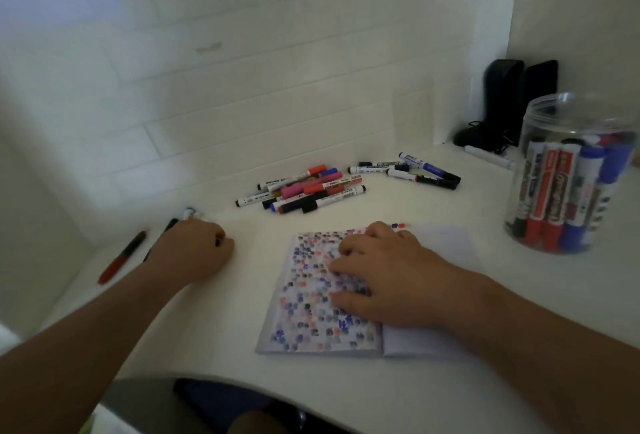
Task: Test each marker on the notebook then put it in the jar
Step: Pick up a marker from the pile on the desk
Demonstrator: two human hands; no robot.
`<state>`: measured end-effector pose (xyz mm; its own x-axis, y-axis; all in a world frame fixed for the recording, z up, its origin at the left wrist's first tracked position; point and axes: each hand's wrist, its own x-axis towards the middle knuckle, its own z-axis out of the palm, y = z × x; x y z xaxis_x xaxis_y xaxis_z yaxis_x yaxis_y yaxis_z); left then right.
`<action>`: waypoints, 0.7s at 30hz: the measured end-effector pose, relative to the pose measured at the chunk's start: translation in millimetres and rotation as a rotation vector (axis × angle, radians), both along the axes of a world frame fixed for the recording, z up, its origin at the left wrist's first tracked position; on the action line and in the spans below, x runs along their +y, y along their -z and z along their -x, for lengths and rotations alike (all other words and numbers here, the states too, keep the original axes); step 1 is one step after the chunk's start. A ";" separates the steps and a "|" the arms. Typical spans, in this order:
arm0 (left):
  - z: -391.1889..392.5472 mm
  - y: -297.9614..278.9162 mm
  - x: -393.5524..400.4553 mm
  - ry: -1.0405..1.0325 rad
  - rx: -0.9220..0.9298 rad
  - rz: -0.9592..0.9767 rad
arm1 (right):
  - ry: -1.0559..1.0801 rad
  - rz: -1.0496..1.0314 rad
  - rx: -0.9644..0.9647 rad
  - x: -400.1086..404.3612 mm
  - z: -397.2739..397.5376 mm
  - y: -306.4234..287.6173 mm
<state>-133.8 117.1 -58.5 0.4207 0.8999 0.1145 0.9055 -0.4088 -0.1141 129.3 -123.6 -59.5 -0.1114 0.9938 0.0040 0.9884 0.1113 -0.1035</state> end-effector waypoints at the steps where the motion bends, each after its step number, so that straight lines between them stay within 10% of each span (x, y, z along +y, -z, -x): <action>1: 1.5 0.1 5.5 -0.017 0.013 -0.019 | 0.001 -0.001 0.001 0.0 0.2 -0.3; 13: -116.1 0.9 -11.3 0.361 -0.253 -0.156 | -0.002 -0.007 -0.007 2.9 1.0 2.7; 21: -177.1 10.0 -10.9 0.325 -0.081 -0.139 | -0.014 -0.037 -0.002 2.2 -1.9 2.8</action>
<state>43.4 106.2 -68.5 0.6667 0.6944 0.2708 0.7393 -0.6622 -0.1219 131.2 -121.4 -62.3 -0.1258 0.9912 0.0407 0.9869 0.1292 -0.0967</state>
